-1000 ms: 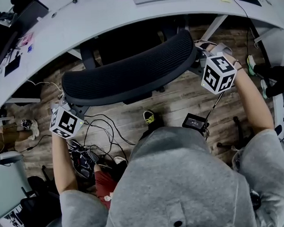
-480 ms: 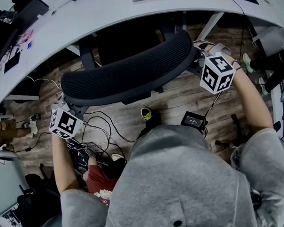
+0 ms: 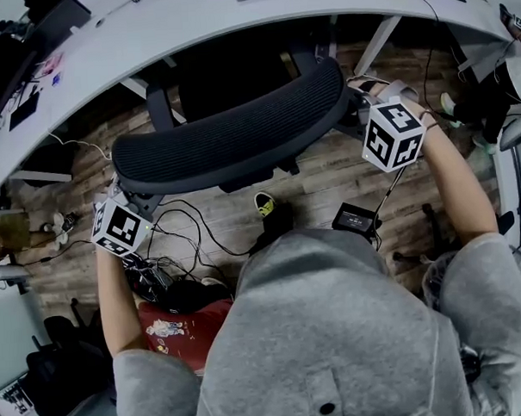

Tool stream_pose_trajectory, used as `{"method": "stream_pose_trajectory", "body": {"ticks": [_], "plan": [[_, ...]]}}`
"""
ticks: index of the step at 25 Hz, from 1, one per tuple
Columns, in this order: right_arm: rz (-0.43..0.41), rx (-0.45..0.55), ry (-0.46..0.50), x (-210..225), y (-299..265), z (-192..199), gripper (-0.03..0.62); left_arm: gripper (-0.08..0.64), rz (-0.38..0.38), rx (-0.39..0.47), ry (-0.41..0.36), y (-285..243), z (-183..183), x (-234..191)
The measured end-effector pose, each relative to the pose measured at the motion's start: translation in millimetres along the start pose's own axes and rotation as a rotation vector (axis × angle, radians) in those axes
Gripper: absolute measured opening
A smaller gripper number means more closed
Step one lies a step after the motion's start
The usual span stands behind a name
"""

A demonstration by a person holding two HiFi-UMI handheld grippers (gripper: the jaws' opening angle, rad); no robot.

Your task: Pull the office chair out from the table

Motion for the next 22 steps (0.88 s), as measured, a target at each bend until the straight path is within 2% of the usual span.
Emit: {"method": "stream_pose_trajectory", "body": {"ticks": [22], "plan": [[0.022, 0.004, 0.028, -130.2, 55.0, -43.5, 0.107, 0.192, -0.035, -0.02, 0.001, 79.5, -47.2, 118.3]]}}
Point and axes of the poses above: the fingertips, and each gripper's own axes: y backward along the fingers, x to its right, z out of its underside, the point moved 5 cm from there along y, backward along the fingers, and after that the axes turned 9 degrees about -z, right-handed, at the moved point
